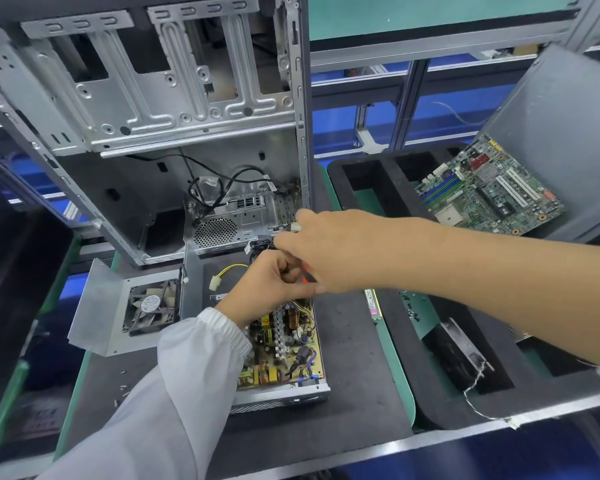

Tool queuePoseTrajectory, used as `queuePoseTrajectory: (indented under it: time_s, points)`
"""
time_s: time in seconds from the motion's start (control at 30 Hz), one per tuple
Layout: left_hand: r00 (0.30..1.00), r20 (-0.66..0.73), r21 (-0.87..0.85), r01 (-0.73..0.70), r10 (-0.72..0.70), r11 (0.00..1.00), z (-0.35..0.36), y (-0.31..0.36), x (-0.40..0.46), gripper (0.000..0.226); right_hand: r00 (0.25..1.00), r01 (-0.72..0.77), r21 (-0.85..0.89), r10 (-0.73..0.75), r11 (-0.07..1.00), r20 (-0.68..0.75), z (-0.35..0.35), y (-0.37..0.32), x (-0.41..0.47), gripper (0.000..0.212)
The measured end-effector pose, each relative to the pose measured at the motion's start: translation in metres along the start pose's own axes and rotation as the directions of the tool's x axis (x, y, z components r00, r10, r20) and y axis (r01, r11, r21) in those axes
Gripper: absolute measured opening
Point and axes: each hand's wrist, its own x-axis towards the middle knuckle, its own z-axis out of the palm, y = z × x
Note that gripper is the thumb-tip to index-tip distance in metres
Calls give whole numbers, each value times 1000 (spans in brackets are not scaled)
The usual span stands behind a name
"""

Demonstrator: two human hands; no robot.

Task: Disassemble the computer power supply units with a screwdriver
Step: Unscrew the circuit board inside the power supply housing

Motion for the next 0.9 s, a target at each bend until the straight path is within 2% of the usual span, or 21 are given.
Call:
queuePoseTrajectory:
  time_s: [0.07,0.17,0.2,0.27,0.33,0.4,0.47,0.57,0.63,0.7,0.73,0.83,0.9]
  points:
    - [1000,7,6,7,-7,1000,1,0,0,29,995,54,112,-63,992,78,-4,5,-3,38]
    - [999,50,7,-20,20,1000,1,4,0,20,999,-38,94,38,995,-2,-4,5,-2,58]
    - [997,68,13,-27,26,1000,0,5,0,26,994,-87,47,90,995,-56,-4,3,-1,57]
    - [996,81,33,-28,25,999,-1,4,0,36,983,-123,-25,118,992,-141,0,0,1,37]
    - [999,51,24,-2,1,1000,-1,1,2,27,991,-80,18,82,997,-102,4,0,0,22]
    - [1000,8,0,-14,14,1000,1,0,2,22,1000,14,88,-14,996,-6,5,5,-2,31]
    - [999,-11,13,-31,31,999,1,-1,2,18,998,60,138,-62,989,11,3,7,-3,44]
    - [999,33,7,-25,25,1000,0,-2,1,10,994,-55,57,60,997,-96,4,6,-1,58]
    - [999,42,4,-17,17,1000,0,-2,0,25,984,-80,45,86,996,-158,7,4,1,39]
    - [999,38,28,-19,18,999,0,0,-1,25,988,-48,142,68,989,-142,10,4,3,19]
    - [999,30,56,-18,17,998,-1,1,-2,24,992,-38,198,61,979,-113,12,5,3,22]
    - [1000,5,110,-31,30,993,-6,4,-4,39,995,-15,284,43,959,-91,16,13,-1,27]
    - [1000,-13,69,-20,21,997,-7,7,-7,31,993,-6,311,43,950,-109,18,17,-5,25]
